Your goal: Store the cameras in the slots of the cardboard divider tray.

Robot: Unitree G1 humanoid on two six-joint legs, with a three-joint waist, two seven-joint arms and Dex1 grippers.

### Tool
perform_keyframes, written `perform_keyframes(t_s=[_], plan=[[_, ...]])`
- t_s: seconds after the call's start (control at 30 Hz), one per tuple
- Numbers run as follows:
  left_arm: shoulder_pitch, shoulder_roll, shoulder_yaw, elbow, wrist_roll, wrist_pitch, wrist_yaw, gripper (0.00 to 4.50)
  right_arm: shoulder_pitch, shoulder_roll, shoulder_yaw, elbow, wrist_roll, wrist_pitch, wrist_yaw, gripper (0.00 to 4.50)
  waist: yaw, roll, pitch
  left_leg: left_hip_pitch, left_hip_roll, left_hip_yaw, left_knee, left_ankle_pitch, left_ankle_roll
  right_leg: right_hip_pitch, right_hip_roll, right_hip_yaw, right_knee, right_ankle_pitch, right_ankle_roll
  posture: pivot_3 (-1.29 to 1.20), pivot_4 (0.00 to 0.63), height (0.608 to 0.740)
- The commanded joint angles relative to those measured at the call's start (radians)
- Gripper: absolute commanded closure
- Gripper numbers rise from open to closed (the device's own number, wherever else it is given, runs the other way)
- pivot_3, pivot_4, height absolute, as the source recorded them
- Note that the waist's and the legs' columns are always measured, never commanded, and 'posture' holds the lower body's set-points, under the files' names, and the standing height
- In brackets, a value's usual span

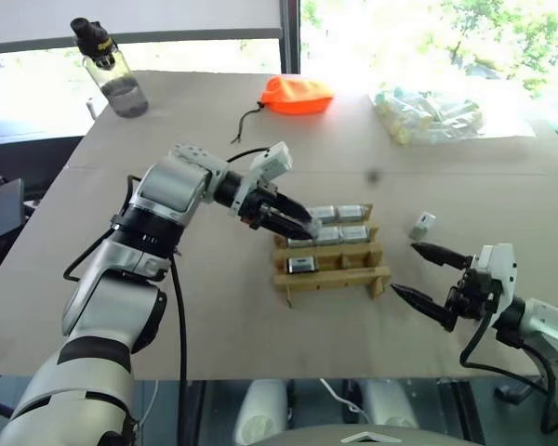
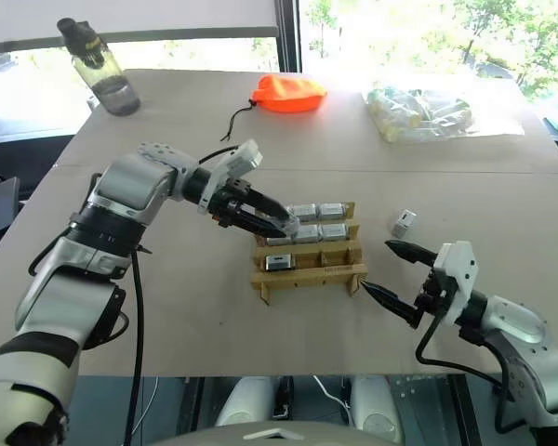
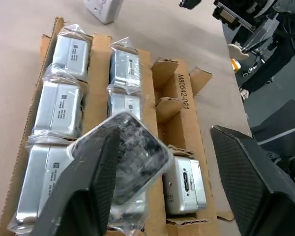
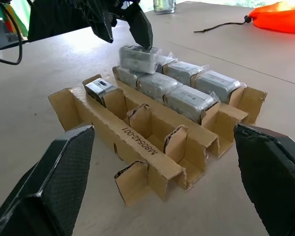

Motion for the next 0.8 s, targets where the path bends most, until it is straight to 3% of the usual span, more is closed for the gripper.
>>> perform_keyframes(t_s=[0.03, 0.27, 0.5, 0.67, 0.8], plan=[[-0.013, 0.003, 0.015, 0.011, 0.008, -0.017, -0.012, 1.68, 0.006, 0.007, -0.052, -0.02, -0.008, -0.007, 0.011, 0.0, 0.0, 0.0, 0.0, 0.0, 0.0, 0.0, 0.0, 0.0, 0.0, 0.0, 0.0, 0.0, 0.0, 0.0, 0.0, 0.0, 0.15, 0.726], [0.003, 0.042, 0.102, -0.035, -0.065, 0.045, -0.024, 1.68, -0.041, 0.012, -0.04, -0.057, -0.01, 0.061, -0.015, 0.0, -0.002, 0.0, 0.0, 0.0, 0.0, 0.0, 0.0, 0.0, 0.0, 0.0, 0.0, 0.0, 0.0, 0.0, 0.0, 0.0, 0.15, 0.726], [0.192, 0.172, 0.276, -0.277, -0.199, 0.162, 0.029, 1.68, -0.253, 0.072, 0.088, -0.075, -0.057, 0.216, -0.108, 0.0, -0.025, 0.0, 0.0, 0.0, 0.003, 0.001, 0.0, 0.0, 0.0, -0.002, 0.0, 0.003, 0.002, 0.0, 0.0, 0.0, 0.15, 0.726], [0.457, 0.29, 0.523, -0.527, -0.314, 0.311, 0.176, 1.68, -0.492, 0.293, 0.17, 0.024, 0.039, 0.461, -0.273, 0.0, -0.037, 0.0, 0.0, 0.001, 0.003, 0.003, -0.001, 0.0, -0.001, -0.003, 0.0, 0.007, 0.002, 0.0, 0.0, 0.0, 0.15, 0.726], [0.619, 0.309, 0.68, -0.693, -0.413, 0.414, 0.282, 1.68, -0.575, 0.357, 0.205, 0.083, 0.018, 0.537, -0.291, 0.0, -0.013, -0.003, -0.002, -0.002, 0.001, -0.001, -0.001, 0.0, -0.001, -0.004, -0.005, 0.002, 0.003, 0.0, -0.001, 0.0, 0.15, 0.726]])
